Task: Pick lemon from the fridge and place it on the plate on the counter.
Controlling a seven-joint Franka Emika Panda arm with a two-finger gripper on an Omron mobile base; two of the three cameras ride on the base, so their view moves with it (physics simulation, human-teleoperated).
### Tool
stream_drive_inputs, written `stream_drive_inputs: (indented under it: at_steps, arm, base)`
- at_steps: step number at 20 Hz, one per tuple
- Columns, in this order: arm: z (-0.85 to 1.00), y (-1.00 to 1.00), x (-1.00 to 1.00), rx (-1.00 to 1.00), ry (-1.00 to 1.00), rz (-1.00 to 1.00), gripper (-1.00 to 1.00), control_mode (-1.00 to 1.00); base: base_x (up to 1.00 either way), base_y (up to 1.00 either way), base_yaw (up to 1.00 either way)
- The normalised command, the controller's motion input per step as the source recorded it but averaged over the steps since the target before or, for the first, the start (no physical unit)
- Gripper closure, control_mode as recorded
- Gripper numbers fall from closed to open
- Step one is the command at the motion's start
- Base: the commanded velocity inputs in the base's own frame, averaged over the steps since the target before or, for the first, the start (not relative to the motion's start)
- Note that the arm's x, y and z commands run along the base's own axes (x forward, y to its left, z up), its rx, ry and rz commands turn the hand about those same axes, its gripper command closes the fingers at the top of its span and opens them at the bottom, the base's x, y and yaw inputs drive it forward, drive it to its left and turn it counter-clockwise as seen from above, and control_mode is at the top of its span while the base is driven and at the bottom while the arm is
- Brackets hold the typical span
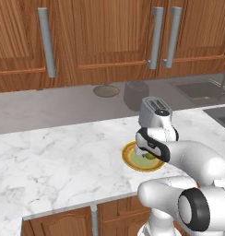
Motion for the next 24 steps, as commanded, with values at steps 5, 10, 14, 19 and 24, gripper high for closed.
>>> stream_drive_inputs:
  at_steps: [5, 10, 14, 19, 24]
  arm:
    - [-0.15, 0.0, 0.28, 0.0, 0.0, 0.0, 1.0, -1.0]
    - [-0.21, 0.0, 0.25, 0.0, 0.0, 0.0, 1.0, -1.0]
    - [-0.16, 0.0, 0.12, 0.0, 0.0, 0.0, 1.0, -1.0]
    - [-0.22, 0.0, 0.14, 0.0, 0.0, 0.0, 1.0, -1.0]
    - [-0.02, 0.0, 0.01, 0.0, 0.0, 0.0, -1.0, -1.0]
  base:
    - [0.0, 0.0, 0.0]
    - [0.0, 0.0, 0.0]
    - [0.0, 0.0, 0.0]
    - [0.0, 0.0, 0.0]
    - [0.0, 0.0, 0.0]
